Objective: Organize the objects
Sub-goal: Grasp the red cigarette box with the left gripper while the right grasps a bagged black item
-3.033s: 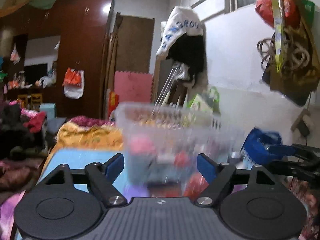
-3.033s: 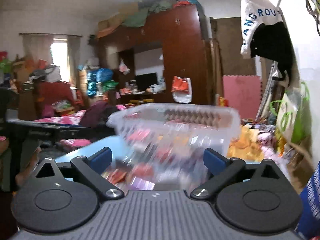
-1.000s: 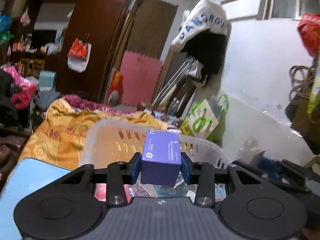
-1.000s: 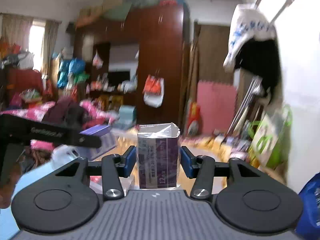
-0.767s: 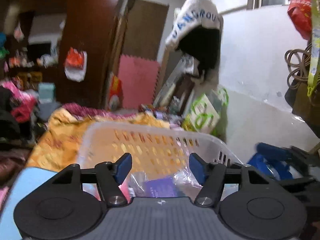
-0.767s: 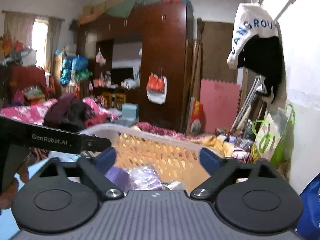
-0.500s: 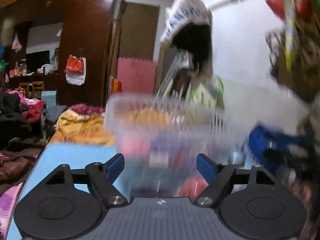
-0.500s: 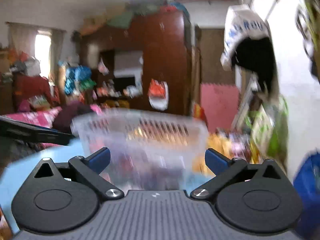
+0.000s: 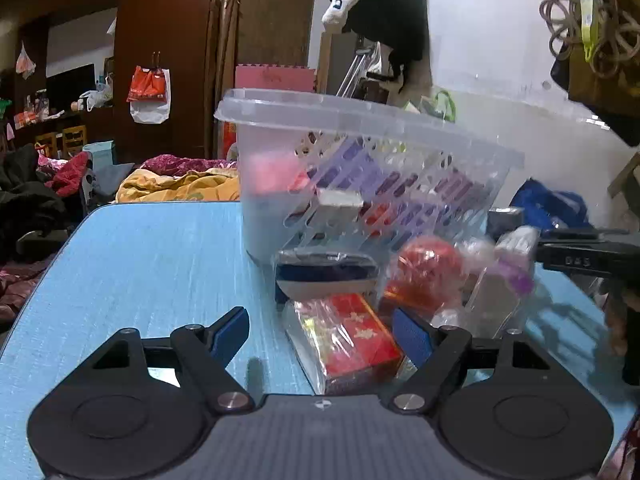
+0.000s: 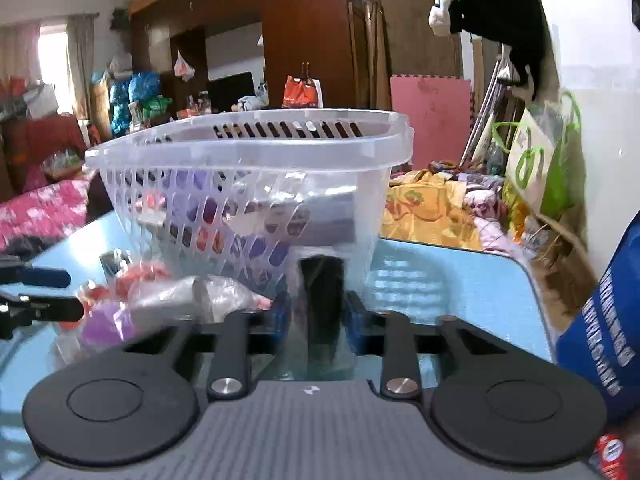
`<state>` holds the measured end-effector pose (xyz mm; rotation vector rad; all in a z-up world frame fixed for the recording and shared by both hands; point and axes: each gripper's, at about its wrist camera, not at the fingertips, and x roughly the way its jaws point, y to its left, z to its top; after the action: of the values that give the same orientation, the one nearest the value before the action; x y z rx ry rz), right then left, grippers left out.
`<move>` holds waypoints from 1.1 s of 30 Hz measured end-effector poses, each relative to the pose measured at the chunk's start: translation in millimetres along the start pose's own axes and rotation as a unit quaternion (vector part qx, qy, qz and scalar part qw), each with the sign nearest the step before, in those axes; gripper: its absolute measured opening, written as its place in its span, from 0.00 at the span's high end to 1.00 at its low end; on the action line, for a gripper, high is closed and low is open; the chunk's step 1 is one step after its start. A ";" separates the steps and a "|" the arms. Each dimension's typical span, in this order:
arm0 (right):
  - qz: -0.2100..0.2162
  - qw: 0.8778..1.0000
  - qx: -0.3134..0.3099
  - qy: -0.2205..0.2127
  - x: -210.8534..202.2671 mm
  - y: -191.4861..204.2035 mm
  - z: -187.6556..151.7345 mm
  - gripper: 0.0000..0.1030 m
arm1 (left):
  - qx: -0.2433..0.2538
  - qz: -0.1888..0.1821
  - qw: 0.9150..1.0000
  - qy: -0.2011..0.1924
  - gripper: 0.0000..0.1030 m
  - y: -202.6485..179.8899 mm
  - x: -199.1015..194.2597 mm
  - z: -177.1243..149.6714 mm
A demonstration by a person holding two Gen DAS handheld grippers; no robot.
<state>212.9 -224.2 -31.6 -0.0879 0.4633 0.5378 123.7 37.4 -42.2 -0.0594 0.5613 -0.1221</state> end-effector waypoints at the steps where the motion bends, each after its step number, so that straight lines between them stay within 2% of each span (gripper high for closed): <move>1: -0.001 1.000 -0.005 -0.005 -5.8 0.6 -5.0 0.70 | 0.002 0.002 1.000 0.000 0.20 -0.7 0.0 -1.2; 6: -0.005 0.999 0.007 -0.050 -42.2 2.0 -28.9 0.70 | -0.010 0.008 1.000 0.005 0.20 -7.1 5.2 -1.7; 10: -0.015 0.997 -0.001 -0.071 -55.1 15.6 -31.6 0.69 | 0.016 0.019 0.999 0.021 0.20 -19.4 15.1 -0.7; 11: -0.017 0.997 -0.003 -0.078 -57.9 17.7 -31.8 0.69 | 0.014 0.022 0.999 0.022 0.22 -18.6 14.9 -1.1; 12: -0.025 0.996 -0.003 -0.087 -60.6 19.1 -32.1 0.69 | 0.009 0.018 1.000 0.023 0.32 -16.1 14.5 -1.6; 14: -0.024 0.994 0.003 -0.104 -64.0 16.6 -31.0 0.69 | -0.007 0.010 1.000 0.019 0.35 -10.4 12.8 -2.2; 18: -0.019 0.993 0.025 -0.113 -65.4 7.7 -29.9 0.70 | -0.004 0.006 1.000 -0.014 0.41 -11.9 4.4 -3.9; 25: -0.022 0.993 0.002 -0.114 -61.8 15.5 -28.0 0.70 | 0.002 0.006 0.997 -0.083 0.46 -13.5 -15.0 -9.8; 33: -0.016 0.992 0.006 -0.125 -64.8 12.6 -29.0 0.70 | 0.003 -0.009 0.993 -0.119 0.48 -11.2 -26.0 -11.4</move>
<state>145.6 -249.8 -28.0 -0.0165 0.2205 0.5069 94.7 29.5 -37.1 -0.0730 0.3222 -0.1325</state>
